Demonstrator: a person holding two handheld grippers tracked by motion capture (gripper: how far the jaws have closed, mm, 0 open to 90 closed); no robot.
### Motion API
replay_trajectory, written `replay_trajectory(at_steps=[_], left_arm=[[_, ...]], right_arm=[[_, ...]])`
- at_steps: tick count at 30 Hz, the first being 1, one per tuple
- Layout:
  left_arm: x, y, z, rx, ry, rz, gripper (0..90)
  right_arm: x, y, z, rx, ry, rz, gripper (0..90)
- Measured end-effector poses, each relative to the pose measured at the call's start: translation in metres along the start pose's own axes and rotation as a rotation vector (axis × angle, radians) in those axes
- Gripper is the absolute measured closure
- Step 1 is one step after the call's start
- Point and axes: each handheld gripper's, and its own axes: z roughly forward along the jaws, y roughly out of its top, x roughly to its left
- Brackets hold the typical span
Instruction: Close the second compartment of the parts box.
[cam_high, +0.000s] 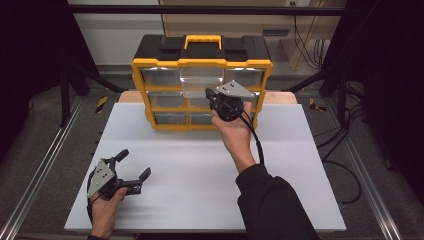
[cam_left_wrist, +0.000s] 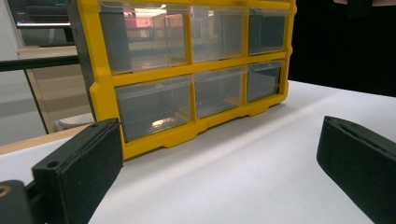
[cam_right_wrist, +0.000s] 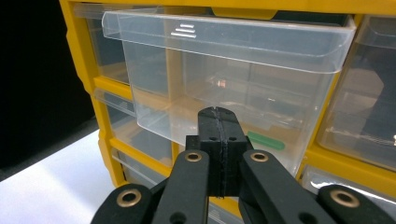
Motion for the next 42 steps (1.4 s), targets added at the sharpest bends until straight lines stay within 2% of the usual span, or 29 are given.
replay_trajectory(at_steps=[21, 26, 30, 42], left_arm=[[0.001, 0.0, -0.001, -0.005, 0.001, -0.002, 0.2], [0.001, 0.0, -0.001, -0.005, 0.002, -0.003, 0.2], [0.001, 0.0, -0.001, -0.006, 0.003, -0.003, 0.2], [0.002, 0.0, -0.001, -0.006, 0.003, -0.005, 0.2]], right_arm=[[-0.008, 0.001, 0.011, 0.013, -0.026, -0.014, 90.0], [-0.01, 0.001, 0.013, 0.01, -0.033, -0.01, 90.0], [-0.011, 0.002, 0.015, 0.007, -0.025, 0.025, 90.0], [-0.013, 0.004, 0.023, 0.011, -0.039, 0.028, 90.0]])
